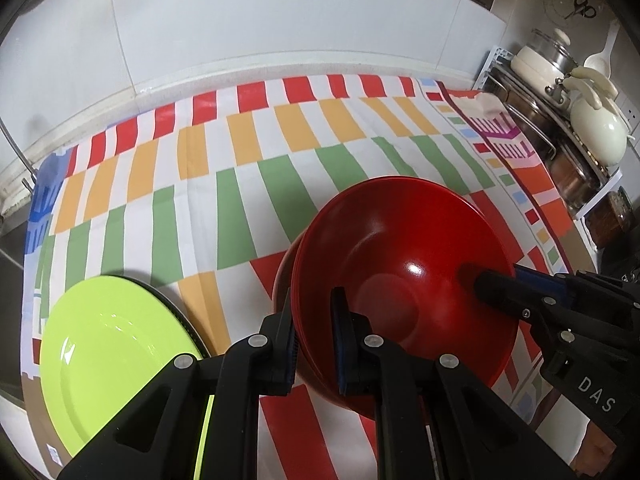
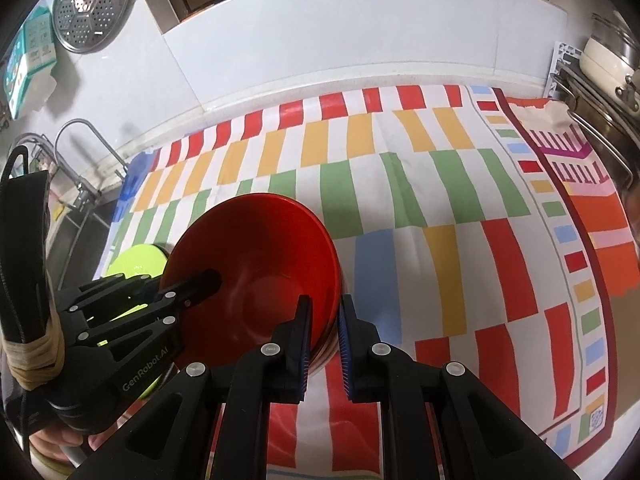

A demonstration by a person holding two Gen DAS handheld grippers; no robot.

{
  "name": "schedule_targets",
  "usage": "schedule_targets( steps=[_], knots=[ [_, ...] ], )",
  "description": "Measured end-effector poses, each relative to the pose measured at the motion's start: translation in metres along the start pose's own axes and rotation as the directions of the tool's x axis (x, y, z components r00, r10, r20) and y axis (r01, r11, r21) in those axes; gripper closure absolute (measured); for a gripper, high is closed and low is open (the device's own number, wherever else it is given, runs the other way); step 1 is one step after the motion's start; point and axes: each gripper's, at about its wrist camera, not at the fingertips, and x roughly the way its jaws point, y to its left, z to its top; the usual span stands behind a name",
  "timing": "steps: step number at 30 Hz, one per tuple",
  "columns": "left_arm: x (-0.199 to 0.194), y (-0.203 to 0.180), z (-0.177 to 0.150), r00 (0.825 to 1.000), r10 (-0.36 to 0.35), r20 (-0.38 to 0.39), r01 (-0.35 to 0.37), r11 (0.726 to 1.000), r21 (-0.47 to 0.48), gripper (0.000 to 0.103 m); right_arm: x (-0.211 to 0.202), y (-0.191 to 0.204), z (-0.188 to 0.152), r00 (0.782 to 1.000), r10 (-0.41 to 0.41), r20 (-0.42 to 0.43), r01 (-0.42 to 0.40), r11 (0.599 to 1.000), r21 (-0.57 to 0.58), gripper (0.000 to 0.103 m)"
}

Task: Organize plates and bowls
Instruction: 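Carry the red-and-black bowl with the left tool onto the pink bowl, then open the left tool to set the red-and-black bowl down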

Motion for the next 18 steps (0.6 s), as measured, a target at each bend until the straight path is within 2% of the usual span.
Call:
schedule_targets(
  steps=[15,18],
  knots=[
    [0.006,0.0,-0.005,1.0,0.012,-0.017,-0.011,1.0,0.008,0.085,0.014,0.001,-0.008,0.999,0.0,-0.036,-0.001,1.0,-0.019,0.089],
    [0.006,-0.001,-0.004,1.0,0.009,-0.014,-0.009,1.0,0.018,0.08,0.015,0.0,-0.008,0.999,0.0,-0.036,0.0,1.0,-0.022,0.088]
  ],
)
